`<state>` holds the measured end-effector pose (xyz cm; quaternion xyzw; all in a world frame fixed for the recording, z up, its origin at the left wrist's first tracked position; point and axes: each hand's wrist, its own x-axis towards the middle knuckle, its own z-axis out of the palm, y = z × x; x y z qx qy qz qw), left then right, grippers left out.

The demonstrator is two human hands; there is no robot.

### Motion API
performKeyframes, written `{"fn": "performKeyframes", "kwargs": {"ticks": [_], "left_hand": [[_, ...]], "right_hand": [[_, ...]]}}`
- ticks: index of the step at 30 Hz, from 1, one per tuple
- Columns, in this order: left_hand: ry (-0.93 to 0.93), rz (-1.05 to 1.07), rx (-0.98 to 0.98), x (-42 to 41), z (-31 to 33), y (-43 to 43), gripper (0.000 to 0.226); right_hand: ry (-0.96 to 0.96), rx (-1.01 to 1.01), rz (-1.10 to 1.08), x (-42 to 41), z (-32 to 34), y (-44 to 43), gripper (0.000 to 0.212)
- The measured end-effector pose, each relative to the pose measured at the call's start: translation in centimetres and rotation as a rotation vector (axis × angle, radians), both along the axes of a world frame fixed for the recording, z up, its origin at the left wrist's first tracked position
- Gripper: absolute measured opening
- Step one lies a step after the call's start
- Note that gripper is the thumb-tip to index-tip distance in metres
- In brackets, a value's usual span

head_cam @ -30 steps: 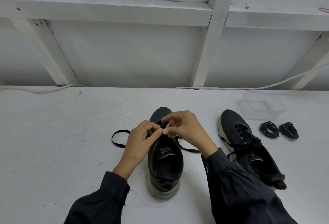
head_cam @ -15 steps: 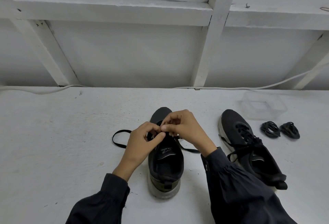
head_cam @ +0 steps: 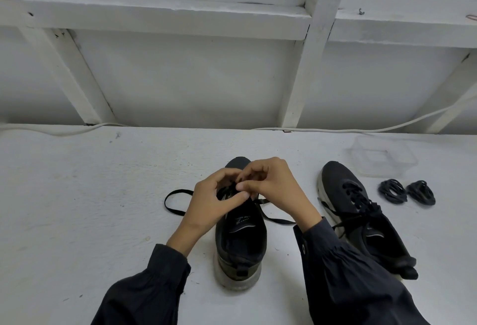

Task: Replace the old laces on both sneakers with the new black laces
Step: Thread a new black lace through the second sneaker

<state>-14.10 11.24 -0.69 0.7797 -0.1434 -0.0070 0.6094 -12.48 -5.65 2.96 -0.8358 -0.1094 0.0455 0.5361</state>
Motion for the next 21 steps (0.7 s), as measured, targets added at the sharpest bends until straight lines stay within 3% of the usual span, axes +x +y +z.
{"fn": "performKeyframes", "kwargs": {"ticks": [4,9,11,16,21], "left_hand": [[0.086,-0.076,-0.024,0.8,-0.2,-0.8,0.026],[0.055,-0.052,0.044,0.9,-1.0,-1.5,0.012],[0.051,-0.038,0.062,0.9,-1.1,-1.4,0.017],[0.083,-0.011,0.098,1.0,-1.5,-1.4,0.007],[0.116,-0.016,0.07,0.8,-1.4,-1.6,0.006]], "right_hand": [[-0.069,-0.113,0.029,0.2,0.5,0.2,0.011],[-0.048,-0.15,0.023,0.7,0.8,0.0,0.012],[-0.029,-0.146,0.044,0.9,1.2,0.1,0.012],[0.023,0.039,0.038,1.8,2.6,-0.1,0.012],[-0.068,0.324,-0.048,4.2,6.5,0.4,0.015]]}}
